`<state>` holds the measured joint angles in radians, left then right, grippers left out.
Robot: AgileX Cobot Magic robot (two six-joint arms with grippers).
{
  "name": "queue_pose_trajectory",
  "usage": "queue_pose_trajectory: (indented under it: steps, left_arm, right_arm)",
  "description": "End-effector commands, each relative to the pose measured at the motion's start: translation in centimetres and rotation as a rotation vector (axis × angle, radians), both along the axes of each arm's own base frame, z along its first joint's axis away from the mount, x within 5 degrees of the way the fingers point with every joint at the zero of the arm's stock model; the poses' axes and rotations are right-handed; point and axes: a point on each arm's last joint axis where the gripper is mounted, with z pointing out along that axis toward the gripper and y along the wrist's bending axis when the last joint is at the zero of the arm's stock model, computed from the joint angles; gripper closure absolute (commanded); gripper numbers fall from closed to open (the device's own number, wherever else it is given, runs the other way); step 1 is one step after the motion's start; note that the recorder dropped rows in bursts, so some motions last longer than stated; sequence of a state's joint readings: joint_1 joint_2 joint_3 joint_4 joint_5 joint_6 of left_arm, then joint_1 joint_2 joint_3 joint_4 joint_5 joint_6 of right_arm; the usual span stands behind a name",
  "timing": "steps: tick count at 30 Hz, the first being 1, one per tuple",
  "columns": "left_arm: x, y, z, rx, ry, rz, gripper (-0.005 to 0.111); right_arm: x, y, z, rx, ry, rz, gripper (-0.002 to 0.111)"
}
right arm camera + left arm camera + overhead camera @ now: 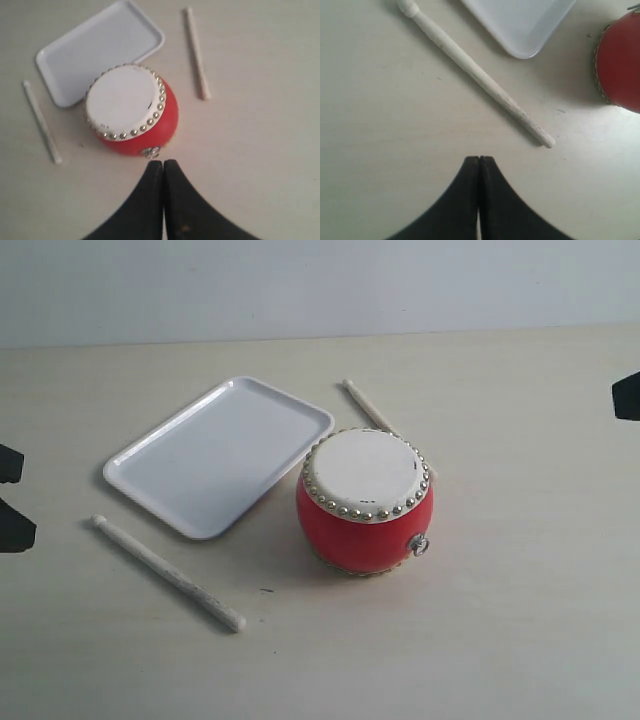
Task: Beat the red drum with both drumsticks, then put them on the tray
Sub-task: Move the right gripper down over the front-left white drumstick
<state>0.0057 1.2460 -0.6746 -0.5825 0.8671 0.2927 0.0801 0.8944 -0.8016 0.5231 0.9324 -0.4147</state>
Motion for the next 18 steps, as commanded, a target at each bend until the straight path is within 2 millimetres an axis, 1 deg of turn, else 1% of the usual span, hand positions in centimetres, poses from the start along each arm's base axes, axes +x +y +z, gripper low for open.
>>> queue_pose_trajectory:
  steps: [1,5,9,13,18]
  left_arm:
    - [-0.2,-0.4,0.4,-0.025,-0.019,-0.021,0.107]
    - [-0.3,-0.7,0.9,-0.061,-0.058,-0.037,0.107]
    - [-0.4,-0.9,1.3,-0.084,-0.09,-0.052,0.107]
    - [-0.7,-0.8,1.6,-0.069,-0.101,-0.07,0.107]
    - [-1.4,-0.4,1.7,-0.006,-0.113,-0.069,0.107]
  right_arm:
    - [1.3,0.9,1.1,0.009,0.088,0.144,0.108]
    - [2.0,2.6,2.1,0.111,0.137,0.311,0.108]
    - [2.4,5.2,2.3,0.088,0.155,0.451,0.108]
    - [2.9,9.1,1.4,0.067,0.189,0.556,0.108]
    - [3.5,15.2,-1.4,-0.038,0.306,0.663,0.108]
